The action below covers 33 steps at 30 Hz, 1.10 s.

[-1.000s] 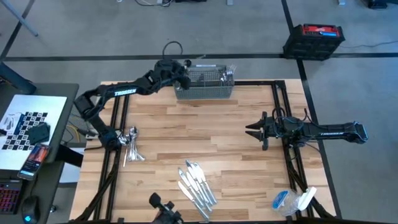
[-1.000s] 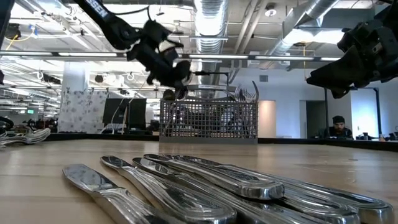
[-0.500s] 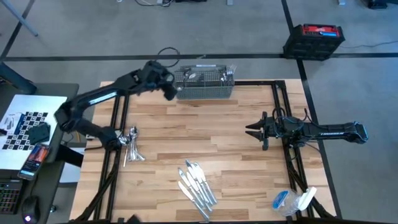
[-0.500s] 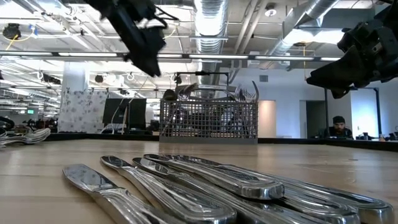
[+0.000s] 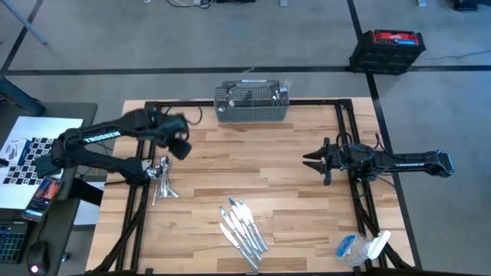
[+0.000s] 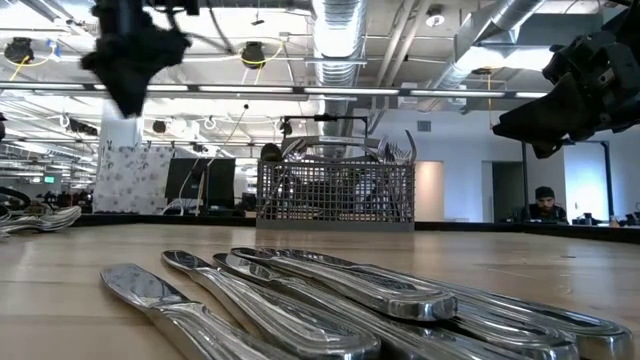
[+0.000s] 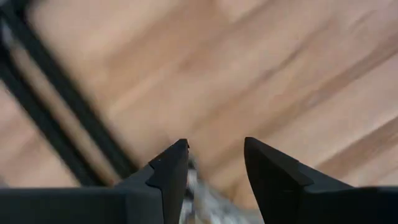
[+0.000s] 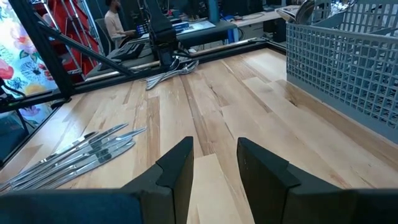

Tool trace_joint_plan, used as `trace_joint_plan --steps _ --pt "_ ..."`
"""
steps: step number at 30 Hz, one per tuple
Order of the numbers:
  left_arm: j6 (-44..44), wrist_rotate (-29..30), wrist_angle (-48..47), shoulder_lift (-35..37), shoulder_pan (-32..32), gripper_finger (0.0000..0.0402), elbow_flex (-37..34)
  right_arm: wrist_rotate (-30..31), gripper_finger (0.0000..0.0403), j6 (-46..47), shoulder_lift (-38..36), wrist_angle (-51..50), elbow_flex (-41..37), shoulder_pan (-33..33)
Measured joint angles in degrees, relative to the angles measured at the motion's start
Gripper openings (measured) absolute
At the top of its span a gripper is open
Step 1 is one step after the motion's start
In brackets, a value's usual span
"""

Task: Sort silverware
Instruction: Put the silver spoon into the gray organizer

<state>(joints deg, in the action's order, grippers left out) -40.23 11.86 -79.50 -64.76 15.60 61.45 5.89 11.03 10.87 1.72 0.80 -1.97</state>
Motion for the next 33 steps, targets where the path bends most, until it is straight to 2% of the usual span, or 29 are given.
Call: trace_joint_plan --steps 5,11,13,15,18,21,27,33 --pt "-10.44 -12.93 0.31 -0.01 -6.81 0.0141 -8.98 0.0 0.0112 0.0 0.0 0.0 0.0 -0.01" --pt "-17.4 -23.26 7.19 -0.04 -14.94 0.0141 -20.42 -0.02 0.0112 -0.02 0.0 0.0 0.0 0.02" --pt "-17.83 -23.47 7.65 -0.83 -17.77 0.0141 -20.4 -0.02 0.0112 0.0 -0.01 0.0 0.0 -0.01" --pt "-15.75 -20.68 7.36 -1.08 -20.02 0.0141 -20.14 0.0 0.0112 0.0 -0.02 -0.03 0.0 0.01" --pt "-17.33 -15.75 7.53 -1.03 -21.58 0.0141 -19.98 0.0 0.0112 0.0 -0.02 -0.07 0.0 0.02" --pt "-17.31 -16.07 8.67 -0.89 -21.91 0.0141 -20.0 -0.02 0.0112 -0.01 -0.02 -0.04 0.0 0.0" --pt "-2.44 -16.06 16.61 -2.16 -24.64 0.0141 -19.98 -0.02 0.0112 -0.02 0.0 -0.04 0.0 0.0" --pt "8.49 -18.76 16.38 -9.14 -25.94 0.0141 -19.99 0.0 0.0112 -0.01 -0.02 0.01 0.0 0.01"
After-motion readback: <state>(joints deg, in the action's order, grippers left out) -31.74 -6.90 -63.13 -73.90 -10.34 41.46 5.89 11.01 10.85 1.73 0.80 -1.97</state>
